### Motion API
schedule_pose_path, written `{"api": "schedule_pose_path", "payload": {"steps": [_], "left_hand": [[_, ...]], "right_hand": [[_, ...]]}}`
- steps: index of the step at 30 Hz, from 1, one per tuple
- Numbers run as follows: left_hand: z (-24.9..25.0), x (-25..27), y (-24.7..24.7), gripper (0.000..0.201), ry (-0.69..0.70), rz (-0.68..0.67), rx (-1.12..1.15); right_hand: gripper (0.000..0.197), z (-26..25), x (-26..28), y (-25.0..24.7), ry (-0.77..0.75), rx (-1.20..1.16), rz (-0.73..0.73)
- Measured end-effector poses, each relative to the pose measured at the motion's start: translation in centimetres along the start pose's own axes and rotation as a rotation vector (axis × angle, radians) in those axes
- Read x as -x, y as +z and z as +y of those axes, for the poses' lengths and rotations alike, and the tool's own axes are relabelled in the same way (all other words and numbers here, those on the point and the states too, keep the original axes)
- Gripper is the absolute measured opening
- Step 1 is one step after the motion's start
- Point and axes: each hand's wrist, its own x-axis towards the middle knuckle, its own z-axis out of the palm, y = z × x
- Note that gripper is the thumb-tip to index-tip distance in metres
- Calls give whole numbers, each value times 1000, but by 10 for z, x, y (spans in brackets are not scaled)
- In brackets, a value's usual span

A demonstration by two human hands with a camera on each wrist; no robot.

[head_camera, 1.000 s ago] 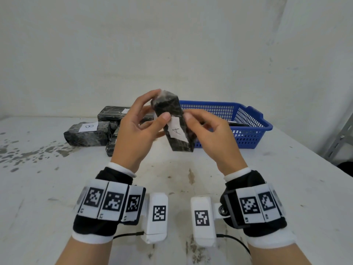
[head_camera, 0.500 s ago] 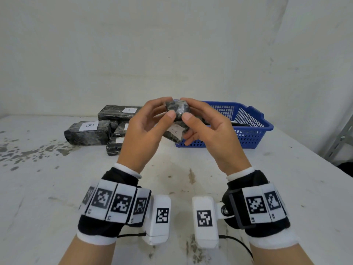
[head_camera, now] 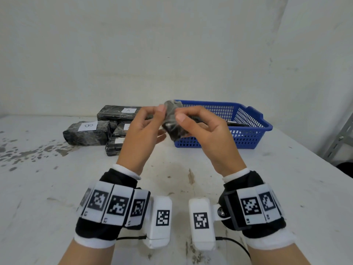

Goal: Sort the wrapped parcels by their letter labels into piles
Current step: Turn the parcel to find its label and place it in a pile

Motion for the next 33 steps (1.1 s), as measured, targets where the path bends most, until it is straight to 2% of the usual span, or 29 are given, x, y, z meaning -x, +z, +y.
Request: {"api": "schedule_pose_path", "payload": {"steps": [2,5,10,16,22,27,31,33], "left_hand": [[-3,-3,-1,24,-72,54,50],[-3,-6,-4,26,-116,115,117],[-1,-4,-3,26,-80,66,122],[2,0,-2,17,-50,-8,85],[3,2,0,10,-27,-34,30],[4,3,3,10,-2,-6,18],[6,5,3,12,14,-26,-6],[7,5,1,9,28,-21,-23]], "right_hand": [[11,0,1,1,-3,22,-20],[29,-1,1,1,-8,3,-36],[44,0,1,1,89,13,5],[54,4,-1,0,163,39,26],[52,2,-1,0,152,80,25],[54,3,-1,1,161,108,30],[42,5,-3,-2,160,152,57],[48,5,-3,-2,164,151,51]]}}
